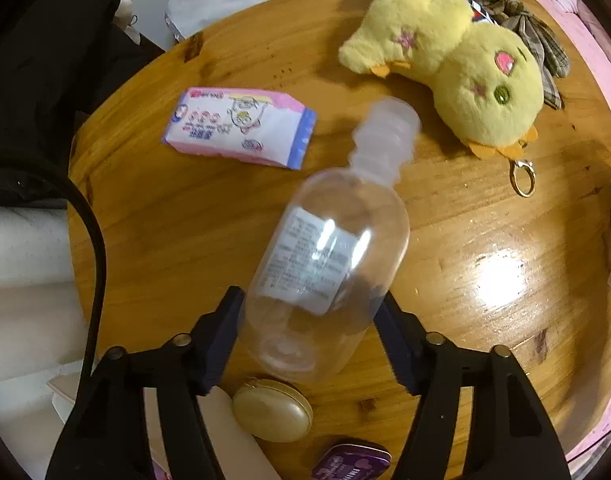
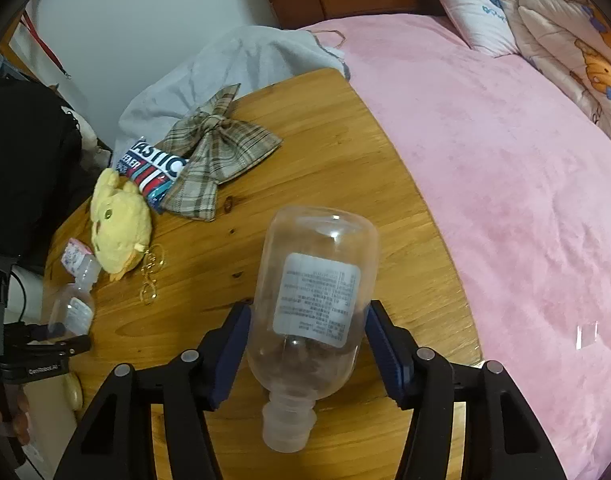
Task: Organize objects
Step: 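Grasp a clear plastic bottle with the right tool while the left tool grasps another clear bottle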
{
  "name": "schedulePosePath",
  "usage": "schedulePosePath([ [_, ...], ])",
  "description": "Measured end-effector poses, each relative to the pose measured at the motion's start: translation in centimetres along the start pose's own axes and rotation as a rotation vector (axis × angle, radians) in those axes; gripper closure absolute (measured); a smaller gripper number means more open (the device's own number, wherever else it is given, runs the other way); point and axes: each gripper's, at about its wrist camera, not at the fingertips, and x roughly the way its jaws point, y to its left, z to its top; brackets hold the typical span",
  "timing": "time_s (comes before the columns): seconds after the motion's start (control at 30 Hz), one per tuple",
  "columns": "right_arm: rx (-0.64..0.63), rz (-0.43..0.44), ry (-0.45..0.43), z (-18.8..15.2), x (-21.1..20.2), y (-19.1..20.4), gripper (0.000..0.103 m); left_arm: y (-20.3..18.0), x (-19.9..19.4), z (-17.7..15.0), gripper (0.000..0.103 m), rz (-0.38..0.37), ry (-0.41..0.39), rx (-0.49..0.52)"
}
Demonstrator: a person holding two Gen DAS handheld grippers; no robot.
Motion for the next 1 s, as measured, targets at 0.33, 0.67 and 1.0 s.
schedulePosePath([
  [0.33, -0.020, 0.022, -0.021, -1.7, -2.7, 1.9, 0.047, -1.0, -2.4, -2.4, 0.039, -0.058, -0.059, -0.020],
  [0.67, -0.050, 0.027, -0.086, -3.9, -8.0, 5.4, 0.048, -0.4, -7.7, -5.9, 0.042, -0.174, -0.150, -0.048],
  [1.0, -0.105, 0.066, -0.160, -7.0, -14.8, 11.0, 0.048, 2.7, -16.0, -10.5, 0.042, -0.249, -0.308, -0.025],
])
